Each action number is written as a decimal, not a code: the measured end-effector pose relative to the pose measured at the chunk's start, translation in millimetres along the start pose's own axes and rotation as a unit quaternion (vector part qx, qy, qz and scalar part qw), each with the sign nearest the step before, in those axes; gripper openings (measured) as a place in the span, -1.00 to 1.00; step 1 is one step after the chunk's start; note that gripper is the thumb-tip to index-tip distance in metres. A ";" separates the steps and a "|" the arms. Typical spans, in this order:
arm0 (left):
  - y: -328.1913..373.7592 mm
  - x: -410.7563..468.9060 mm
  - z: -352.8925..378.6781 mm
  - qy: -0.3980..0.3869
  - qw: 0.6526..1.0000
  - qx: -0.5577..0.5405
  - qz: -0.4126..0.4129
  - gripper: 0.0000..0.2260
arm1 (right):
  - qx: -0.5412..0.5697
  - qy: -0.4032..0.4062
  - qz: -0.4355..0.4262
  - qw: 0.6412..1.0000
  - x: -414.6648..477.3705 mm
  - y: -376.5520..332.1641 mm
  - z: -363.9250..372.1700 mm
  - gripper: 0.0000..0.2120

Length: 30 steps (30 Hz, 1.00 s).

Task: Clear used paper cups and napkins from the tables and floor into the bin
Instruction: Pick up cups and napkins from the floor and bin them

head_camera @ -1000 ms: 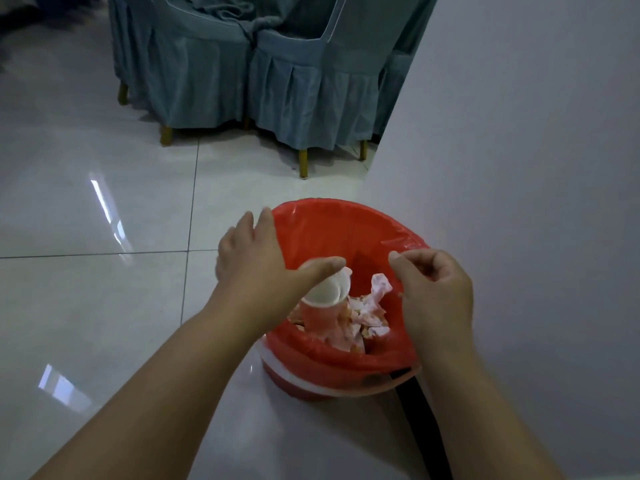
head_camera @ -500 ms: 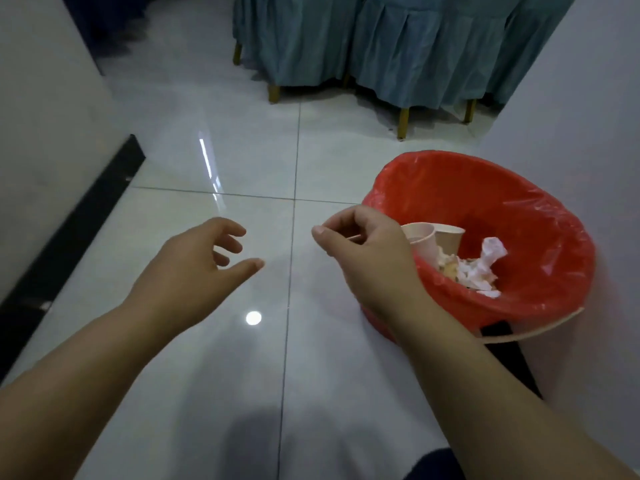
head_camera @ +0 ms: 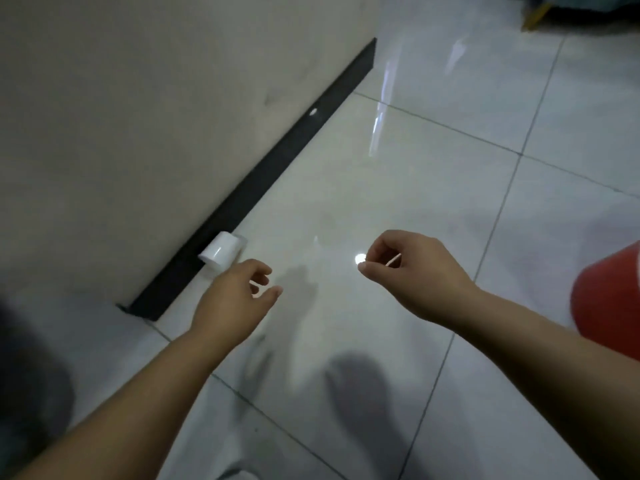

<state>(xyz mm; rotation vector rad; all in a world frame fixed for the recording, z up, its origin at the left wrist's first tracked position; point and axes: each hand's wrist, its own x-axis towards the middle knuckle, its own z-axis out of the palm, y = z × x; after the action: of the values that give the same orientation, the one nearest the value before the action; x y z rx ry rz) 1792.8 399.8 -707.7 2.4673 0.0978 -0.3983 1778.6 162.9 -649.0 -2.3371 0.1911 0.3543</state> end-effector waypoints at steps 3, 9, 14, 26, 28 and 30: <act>-36.6 -1.2 9.8 0.025 0.999 0.017 -0.021 -0.69 | -0.020 -0.027 -0.012 0.999 9.4 -9.4 26.7 -0.88; -71.1 39.1 14.1 0.068 0.986 0.144 -0.042 -0.46 | -0.037 -0.054 -0.012 0.998 25.6 -12.9 56.0 -0.89; -90.5 82.5 19.1 0.076 0.964 0.251 -0.032 -0.43 | -0.047 -0.059 0.011 0.997 29.3 -4.0 63.5 -0.88; -114.9 104.4 34.7 0.020 0.959 0.280 -0.051 -0.52 | -0.071 -0.090 0.064 0.991 25.6 17.4 72.7 -0.90; -112.2 99.2 37.4 0.012 0.967 0.251 -0.034 -0.57 | -0.069 -0.093 0.066 0.991 26.6 18.5 74.3 -0.89; -106.3 96.8 37.9 -0.003 0.971 0.238 -0.028 -0.54 | -0.066 -0.095 0.064 0.991 27.2 18.8 74.7 -0.89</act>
<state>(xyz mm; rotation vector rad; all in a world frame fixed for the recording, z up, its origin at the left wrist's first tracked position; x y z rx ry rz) 1857.6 459.5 -827.5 2.9406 0.0753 -0.5017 1785.1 201.5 -720.7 -2.4095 0.2305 0.6680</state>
